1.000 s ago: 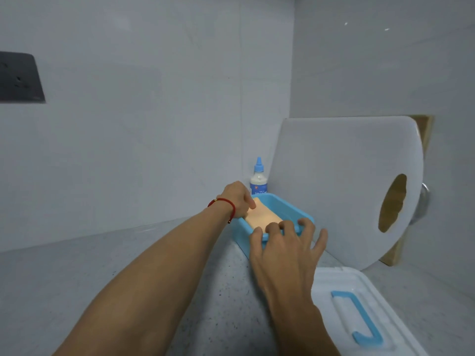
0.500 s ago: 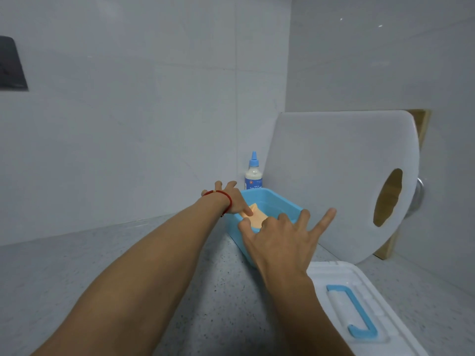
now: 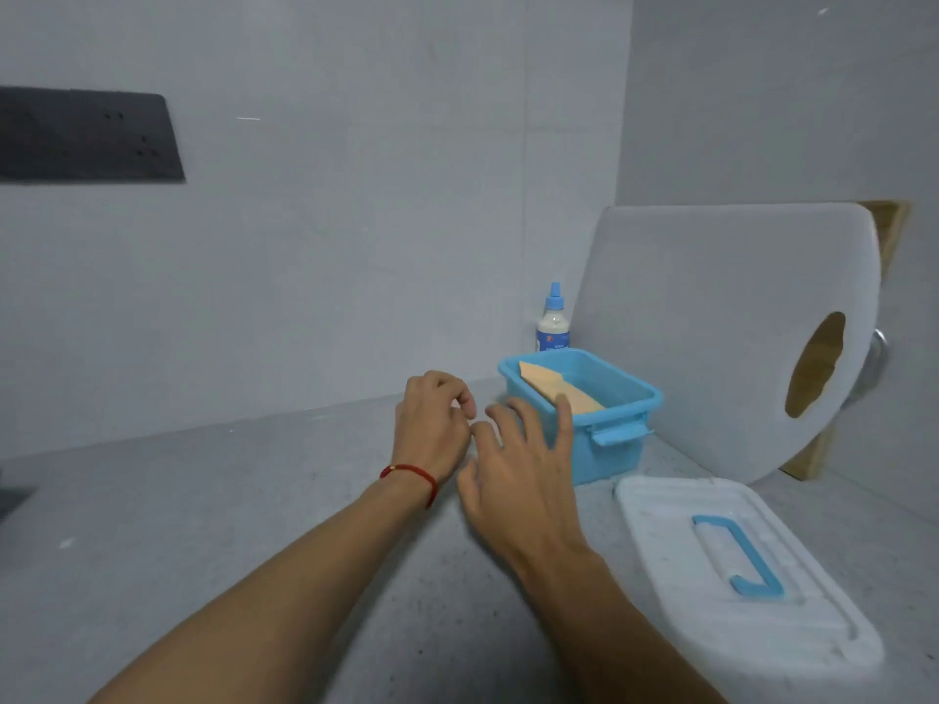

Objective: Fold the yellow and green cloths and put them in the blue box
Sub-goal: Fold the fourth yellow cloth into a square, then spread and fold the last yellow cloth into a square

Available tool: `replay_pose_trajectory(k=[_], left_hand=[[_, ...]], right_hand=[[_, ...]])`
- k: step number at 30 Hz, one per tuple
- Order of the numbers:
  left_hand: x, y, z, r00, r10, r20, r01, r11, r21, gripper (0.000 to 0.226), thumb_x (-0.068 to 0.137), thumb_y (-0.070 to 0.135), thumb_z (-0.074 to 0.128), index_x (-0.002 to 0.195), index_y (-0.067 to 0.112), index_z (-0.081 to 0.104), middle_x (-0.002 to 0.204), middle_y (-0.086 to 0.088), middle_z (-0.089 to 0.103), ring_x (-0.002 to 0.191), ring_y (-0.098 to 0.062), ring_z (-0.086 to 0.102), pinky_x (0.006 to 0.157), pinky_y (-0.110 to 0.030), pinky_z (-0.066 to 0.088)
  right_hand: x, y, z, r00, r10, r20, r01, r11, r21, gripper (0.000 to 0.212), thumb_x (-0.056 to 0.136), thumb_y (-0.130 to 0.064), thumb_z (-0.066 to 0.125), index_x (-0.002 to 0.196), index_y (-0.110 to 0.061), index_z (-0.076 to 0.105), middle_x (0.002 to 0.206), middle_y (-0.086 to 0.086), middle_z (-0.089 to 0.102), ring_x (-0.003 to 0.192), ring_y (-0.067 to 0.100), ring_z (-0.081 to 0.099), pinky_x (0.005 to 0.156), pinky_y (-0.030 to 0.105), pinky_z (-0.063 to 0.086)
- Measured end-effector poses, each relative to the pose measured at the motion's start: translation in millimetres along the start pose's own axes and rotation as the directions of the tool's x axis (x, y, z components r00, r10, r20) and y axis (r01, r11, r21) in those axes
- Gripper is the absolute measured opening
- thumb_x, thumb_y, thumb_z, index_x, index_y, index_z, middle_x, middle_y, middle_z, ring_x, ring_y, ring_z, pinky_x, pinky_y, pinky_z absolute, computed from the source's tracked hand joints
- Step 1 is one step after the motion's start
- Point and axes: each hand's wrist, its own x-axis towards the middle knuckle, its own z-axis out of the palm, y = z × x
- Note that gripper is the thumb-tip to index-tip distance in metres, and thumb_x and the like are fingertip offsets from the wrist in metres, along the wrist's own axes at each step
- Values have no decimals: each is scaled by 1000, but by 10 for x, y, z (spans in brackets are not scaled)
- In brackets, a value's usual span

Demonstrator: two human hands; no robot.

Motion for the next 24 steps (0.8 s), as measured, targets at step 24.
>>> replay_pose_trajectory(k=[24], left_hand=[[-2637, -2114, -3909, 719, -610, -332, 634, 382, 672, 55, 95, 57, 40, 149, 50, 30, 168, 3, 7, 151, -38, 6, 109, -79, 8]], right_hand=[[-869, -3815, -6, 749, -534, 392, 260, 782, 567, 49, 107, -43, 31, 154, -28, 37, 159, -3, 37, 147, 17, 29, 123, 52, 9]])
